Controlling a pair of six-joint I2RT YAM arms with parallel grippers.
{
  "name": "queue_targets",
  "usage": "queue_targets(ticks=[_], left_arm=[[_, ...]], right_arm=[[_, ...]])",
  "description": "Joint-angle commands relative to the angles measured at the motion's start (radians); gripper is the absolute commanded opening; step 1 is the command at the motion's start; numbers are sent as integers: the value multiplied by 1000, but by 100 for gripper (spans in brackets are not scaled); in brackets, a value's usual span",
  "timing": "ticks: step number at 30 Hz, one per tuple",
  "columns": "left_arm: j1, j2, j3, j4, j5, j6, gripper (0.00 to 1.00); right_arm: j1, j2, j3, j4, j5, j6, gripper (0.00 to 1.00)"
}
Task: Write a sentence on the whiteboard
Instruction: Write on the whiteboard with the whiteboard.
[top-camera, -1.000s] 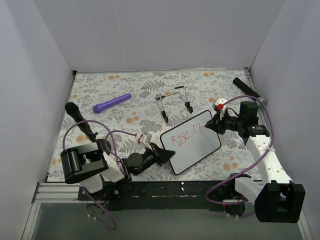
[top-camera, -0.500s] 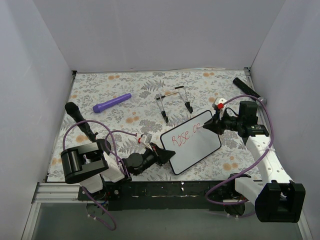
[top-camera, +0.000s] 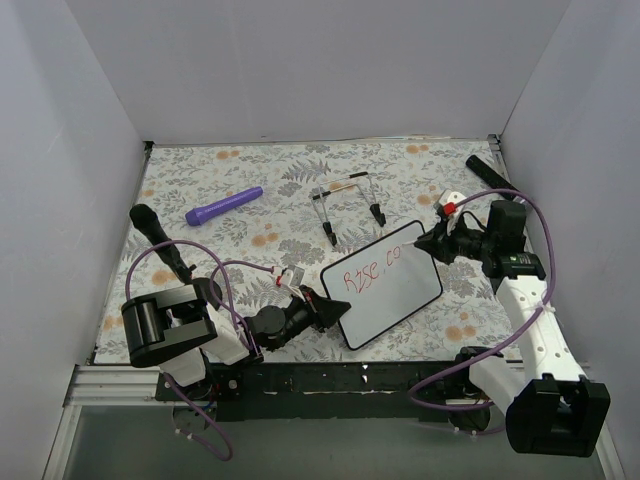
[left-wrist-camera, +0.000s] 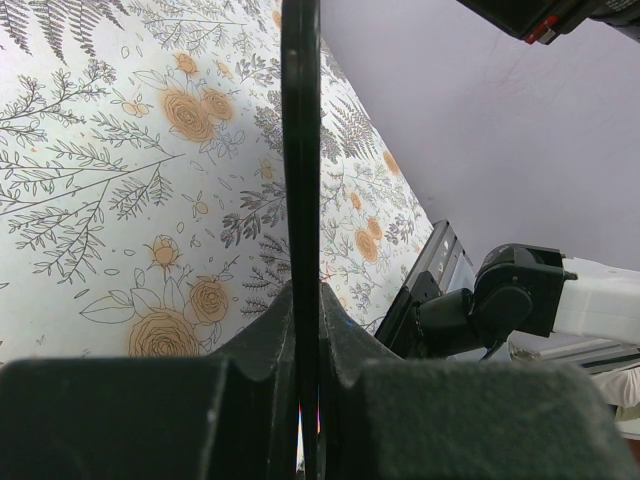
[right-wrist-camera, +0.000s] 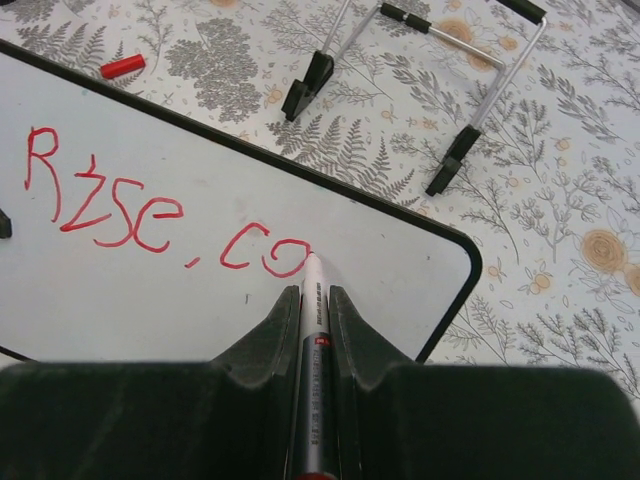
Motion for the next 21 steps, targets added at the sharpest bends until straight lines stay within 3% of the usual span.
queue_targets(ticks=[1,21], left_arm=[[-8,3,-14,143,19,37,0],[-10,8,-11,152,26,40,0]], right_arm=[[-26,10,8,56,17,20,1],[-24,81,15,28,-5,0,1]])
